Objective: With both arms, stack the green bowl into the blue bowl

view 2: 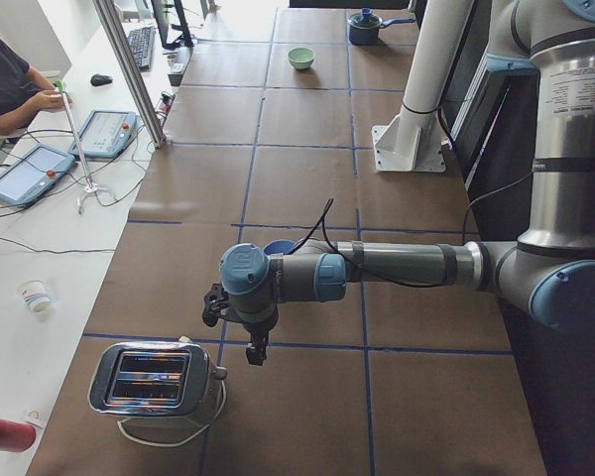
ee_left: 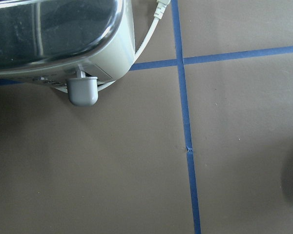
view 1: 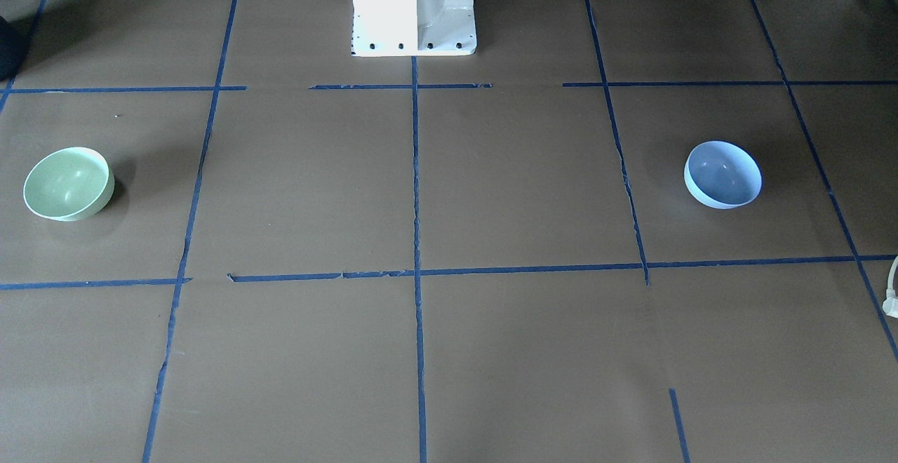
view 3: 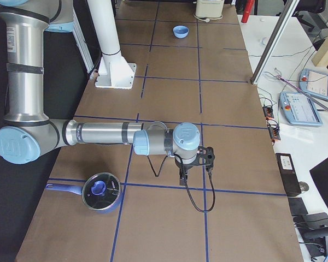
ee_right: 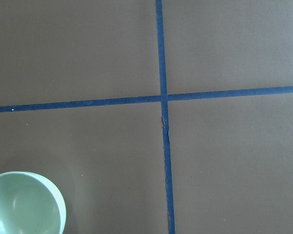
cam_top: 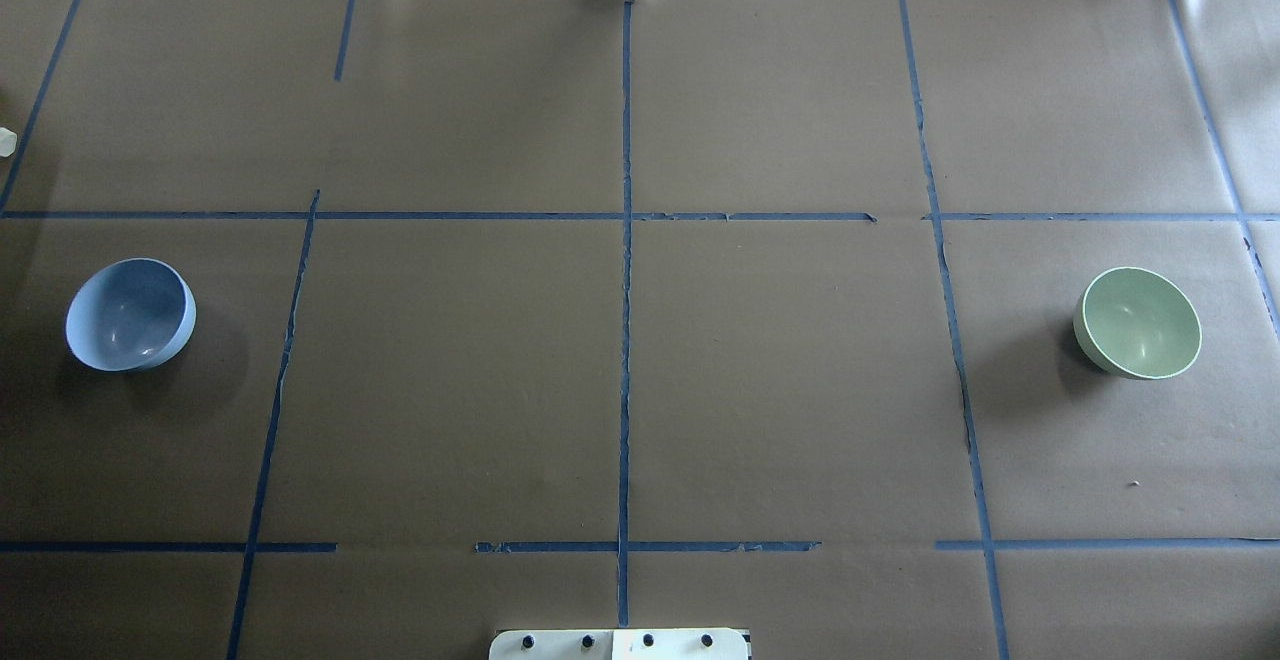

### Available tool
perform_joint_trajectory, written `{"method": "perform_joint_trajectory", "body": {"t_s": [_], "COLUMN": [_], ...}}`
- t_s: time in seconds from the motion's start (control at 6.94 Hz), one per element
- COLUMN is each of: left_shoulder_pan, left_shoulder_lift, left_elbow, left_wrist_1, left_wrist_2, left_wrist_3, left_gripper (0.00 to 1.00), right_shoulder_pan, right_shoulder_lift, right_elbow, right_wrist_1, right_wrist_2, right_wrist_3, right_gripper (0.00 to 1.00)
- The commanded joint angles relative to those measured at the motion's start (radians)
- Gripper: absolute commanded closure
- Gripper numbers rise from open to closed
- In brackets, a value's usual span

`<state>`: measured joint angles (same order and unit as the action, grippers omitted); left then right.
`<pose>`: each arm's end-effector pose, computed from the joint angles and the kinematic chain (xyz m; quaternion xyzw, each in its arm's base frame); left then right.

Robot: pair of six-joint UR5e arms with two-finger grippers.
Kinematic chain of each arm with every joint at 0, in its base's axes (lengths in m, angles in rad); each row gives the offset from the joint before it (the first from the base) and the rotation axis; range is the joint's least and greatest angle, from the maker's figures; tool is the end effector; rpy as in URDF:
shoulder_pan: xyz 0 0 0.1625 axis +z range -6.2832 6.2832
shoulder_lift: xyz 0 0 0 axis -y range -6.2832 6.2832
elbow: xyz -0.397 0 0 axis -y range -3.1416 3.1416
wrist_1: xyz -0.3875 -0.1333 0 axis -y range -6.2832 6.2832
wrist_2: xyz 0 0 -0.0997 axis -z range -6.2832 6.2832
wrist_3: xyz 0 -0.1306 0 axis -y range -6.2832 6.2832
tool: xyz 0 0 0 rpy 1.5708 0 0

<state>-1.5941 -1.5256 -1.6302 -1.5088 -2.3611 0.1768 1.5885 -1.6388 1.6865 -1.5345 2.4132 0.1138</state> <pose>-0.0513 -0.4637 0.6501 0.0165 0.3851 0.0616 0.9207 0.0441 -0.4660 0.6184 0.0187 -0.4099 0.0428 0.9110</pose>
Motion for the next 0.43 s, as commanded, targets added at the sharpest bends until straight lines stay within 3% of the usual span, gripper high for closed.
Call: {"method": "perform_joint_trajectory", "body": {"t_s": [0.0, 0.29], "left_shoulder_pan": [0.000, 0.006], "left_shoulder_lift": [-0.001, 0.001], "left_elbow": [-0.019, -0.008], "left_wrist_1": [-0.001, 0.007], "left_wrist_2": [-0.006, -0.038], "left_wrist_3": [0.001, -0.005], "left_gripper": [0.00, 0.00], "right_shoulder_pan": [-0.001, -0.005], "right_shoulder_lift": [-0.001, 0.017], "right_elbow": [0.004, 0.002], "right_wrist_1": [0.000, -0.001], "right_wrist_2": [-0.002, -0.002], "right_wrist_3": [0.000, 0.004], "right_gripper": [0.00, 0.00]}}
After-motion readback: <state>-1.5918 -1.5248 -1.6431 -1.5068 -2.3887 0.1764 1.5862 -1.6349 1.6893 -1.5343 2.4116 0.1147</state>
